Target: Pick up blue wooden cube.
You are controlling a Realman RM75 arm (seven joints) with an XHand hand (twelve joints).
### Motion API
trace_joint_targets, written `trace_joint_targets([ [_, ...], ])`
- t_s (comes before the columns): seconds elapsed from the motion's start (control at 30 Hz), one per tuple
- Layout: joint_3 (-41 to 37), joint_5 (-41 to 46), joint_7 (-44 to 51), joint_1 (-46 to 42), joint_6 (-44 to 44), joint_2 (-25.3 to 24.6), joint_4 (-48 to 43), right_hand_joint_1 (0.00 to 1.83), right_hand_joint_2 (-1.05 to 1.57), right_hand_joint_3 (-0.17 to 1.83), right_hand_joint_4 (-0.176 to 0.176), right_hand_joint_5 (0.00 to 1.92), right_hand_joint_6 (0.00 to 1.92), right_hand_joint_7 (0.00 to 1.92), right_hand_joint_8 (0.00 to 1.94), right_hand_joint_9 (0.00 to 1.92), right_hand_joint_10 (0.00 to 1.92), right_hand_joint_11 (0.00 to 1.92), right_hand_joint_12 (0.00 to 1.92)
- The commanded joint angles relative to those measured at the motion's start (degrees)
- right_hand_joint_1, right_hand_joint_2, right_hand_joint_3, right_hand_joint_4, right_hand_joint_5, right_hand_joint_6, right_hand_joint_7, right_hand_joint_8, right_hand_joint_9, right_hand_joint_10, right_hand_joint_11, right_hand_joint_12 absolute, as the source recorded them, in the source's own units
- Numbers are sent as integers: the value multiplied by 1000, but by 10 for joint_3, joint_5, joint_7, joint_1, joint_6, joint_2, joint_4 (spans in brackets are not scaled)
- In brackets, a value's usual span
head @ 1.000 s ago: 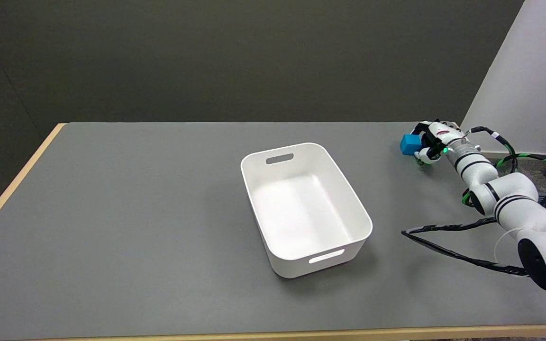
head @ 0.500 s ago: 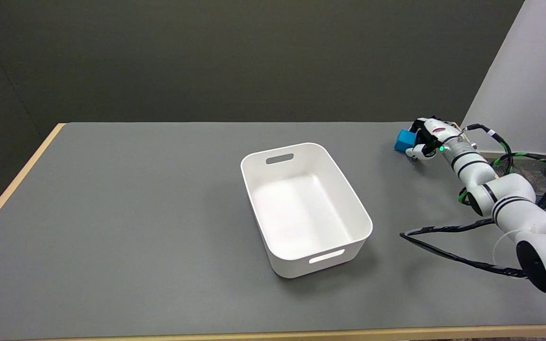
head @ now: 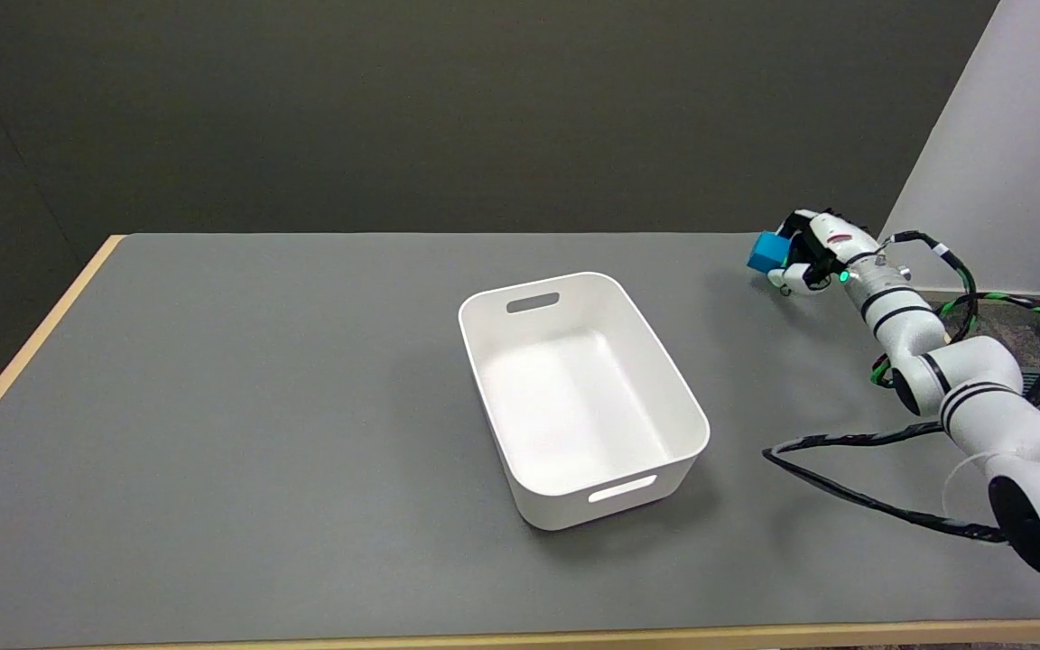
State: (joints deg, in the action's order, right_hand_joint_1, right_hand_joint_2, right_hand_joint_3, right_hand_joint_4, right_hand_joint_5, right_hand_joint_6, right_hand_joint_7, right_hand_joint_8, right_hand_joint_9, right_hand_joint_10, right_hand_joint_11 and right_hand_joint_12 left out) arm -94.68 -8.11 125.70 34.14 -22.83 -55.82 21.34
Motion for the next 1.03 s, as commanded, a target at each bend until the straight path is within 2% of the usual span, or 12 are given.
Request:
trace_joint_targets([
  [0.03, -7, 313, -169, -264, -30, 27, 360, 1153, 1056, 468, -60, 582, 1601, 826, 1446, 828, 1557, 603, 1921],
  [0.13, -10, 351, -207, -333, -55, 42, 439, 1165, 1004, 541, -66, 610, 1583, 860, 1417, 843, 1588, 701, 1921],
  [0.37, -52, 342, -262, -470, -95, 49, 577, 1173, 977, 564, -58, 640, 1552, 880, 1390, 861, 1590, 786, 1921],
  [0.5, -92, 335, -250, -546, -109, 43, 655, 1171, 965, 582, -44, 653, 1554, 881, 1380, 874, 1607, 808, 1921],
  [0.57, -99, 319, -250, -574, -109, 40, 686, 1175, 952, 604, -48, 657, 1556, 891, 1376, 872, 1608, 812, 1921],
  [0.67, -99, 302, -250, -603, -106, 28, 729, 1187, 912, 668, -67, 670, 1547, 917, 1381, 870, 1608, 813, 1921],
  [0.9, -89, 224, -246, -630, -92, -5, 824, 1188, 900, 691, -67, 675, 1548, 921, 1387, 872, 1614, 819, 1921],
  [1.03, -46, 177, -246, -630, -87, -13, 858, 1188, 896, 697, -65, 678, 1548, 922, 1385, 875, 1609, 820, 1921],
])
